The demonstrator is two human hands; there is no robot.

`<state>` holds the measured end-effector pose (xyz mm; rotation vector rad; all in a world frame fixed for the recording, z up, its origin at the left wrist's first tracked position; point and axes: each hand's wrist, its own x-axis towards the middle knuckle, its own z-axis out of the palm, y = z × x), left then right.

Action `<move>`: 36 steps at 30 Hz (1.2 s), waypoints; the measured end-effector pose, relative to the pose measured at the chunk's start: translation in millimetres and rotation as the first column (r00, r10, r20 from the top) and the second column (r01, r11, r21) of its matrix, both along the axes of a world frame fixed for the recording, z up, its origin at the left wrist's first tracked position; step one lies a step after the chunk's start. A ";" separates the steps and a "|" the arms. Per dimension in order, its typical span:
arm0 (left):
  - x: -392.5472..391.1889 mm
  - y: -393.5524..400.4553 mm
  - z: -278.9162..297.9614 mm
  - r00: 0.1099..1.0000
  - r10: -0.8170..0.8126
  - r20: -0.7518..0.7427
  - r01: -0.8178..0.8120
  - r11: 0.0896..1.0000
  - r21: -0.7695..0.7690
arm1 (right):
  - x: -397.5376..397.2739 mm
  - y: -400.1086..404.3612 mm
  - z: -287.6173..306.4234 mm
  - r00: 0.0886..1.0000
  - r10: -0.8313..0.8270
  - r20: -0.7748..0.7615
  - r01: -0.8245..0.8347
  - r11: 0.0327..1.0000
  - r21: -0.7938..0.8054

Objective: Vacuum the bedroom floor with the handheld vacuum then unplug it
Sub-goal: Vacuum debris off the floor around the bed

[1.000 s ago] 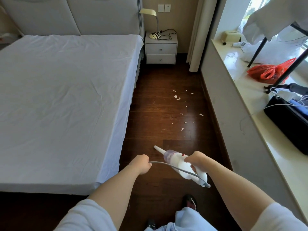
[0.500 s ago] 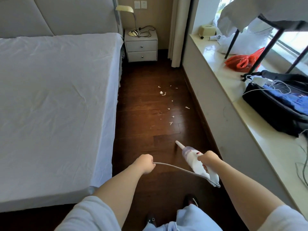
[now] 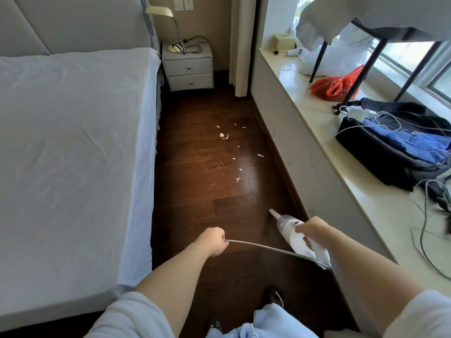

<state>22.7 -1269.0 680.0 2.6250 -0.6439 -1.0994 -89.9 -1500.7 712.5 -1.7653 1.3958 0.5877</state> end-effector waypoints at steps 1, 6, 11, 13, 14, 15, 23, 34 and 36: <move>2.3 2.4 -1.2 1.000 0.007 0.007 -0.007 1.000 0.000 | 4.6 3.6 3.4 1.000 0.028 0.012 -0.028 1.000 -0.002; 8.9 11.7 -2.9 0.999 0.016 0.038 -0.016 1.000 -0.011 | 26.9 30.2 16.8 0.984 0.165 -0.063 -0.166 0.986 -0.013; 13.6 28.1 -6.2 0.998 0.037 0.047 -0.036 0.999 -0.016 | 39.7 58.6 14.9 0.959 0.264 -0.103 -0.265 0.964 0.005; 13.5 34.8 -4.6 0.998 0.049 0.039 -0.048 0.999 -0.018 | 42.1 63.6 14.8 0.948 0.291 -0.128 -0.296 0.955 -0.021; 12.9 39.2 -2.6 0.998 0.053 0.033 -0.053 0.998 -0.019 | 43.1 65.9 14.1 0.941 0.307 -0.145 -0.314 0.949 -0.033; 12.8 43.5 -1.4 0.998 0.062 0.026 -0.062 0.998 -0.018 | 44.0 68.6 12.3 0.932 0.326 -0.155 -0.336 0.941 -0.037; 17.0 65.0 -5.7 0.997 0.079 -0.004 -0.078 0.997 0.008 | 39.6 72.5 3.9 0.949 0.263 -0.172 -0.266 0.964 0.008; 13.8 25.6 -10.3 0.996 0.084 -0.009 -0.085 0.995 -0.051 | 41.1 43.3 25.2 0.903 0.382 -0.196 -0.395 0.918 -0.028; 18.2 30.5 -12.6 0.994 0.108 0.002 -0.108 0.994 -0.025 | 49.1 39.2 18.4 0.915 0.377 -0.146 -0.383 0.924 -0.014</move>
